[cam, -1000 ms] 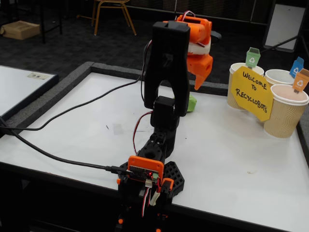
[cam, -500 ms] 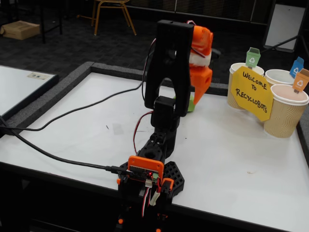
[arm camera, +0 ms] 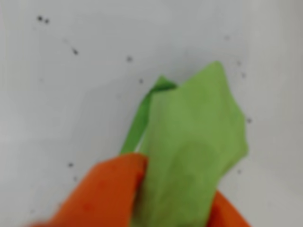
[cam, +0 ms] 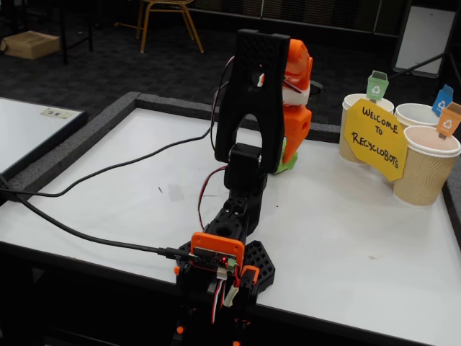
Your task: Sort rubbish by color.
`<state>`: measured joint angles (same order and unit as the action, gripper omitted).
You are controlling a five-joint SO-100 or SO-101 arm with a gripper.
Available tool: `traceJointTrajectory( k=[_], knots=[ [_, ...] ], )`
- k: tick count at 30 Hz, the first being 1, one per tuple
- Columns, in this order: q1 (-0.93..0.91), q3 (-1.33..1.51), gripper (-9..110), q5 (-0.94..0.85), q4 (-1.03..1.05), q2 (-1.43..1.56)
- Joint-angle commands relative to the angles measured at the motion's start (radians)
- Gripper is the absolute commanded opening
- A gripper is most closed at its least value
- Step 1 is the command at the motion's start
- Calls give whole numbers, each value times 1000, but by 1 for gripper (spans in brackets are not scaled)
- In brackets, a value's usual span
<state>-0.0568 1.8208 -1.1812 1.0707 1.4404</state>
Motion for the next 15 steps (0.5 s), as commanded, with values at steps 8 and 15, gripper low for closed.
traceJointTrajectory(
  k=[8, 15],
  knots=[
    [-31, -334, 0, 18, 166, 130],
    [-63, -334, 0, 18, 201, 301]
  ],
)
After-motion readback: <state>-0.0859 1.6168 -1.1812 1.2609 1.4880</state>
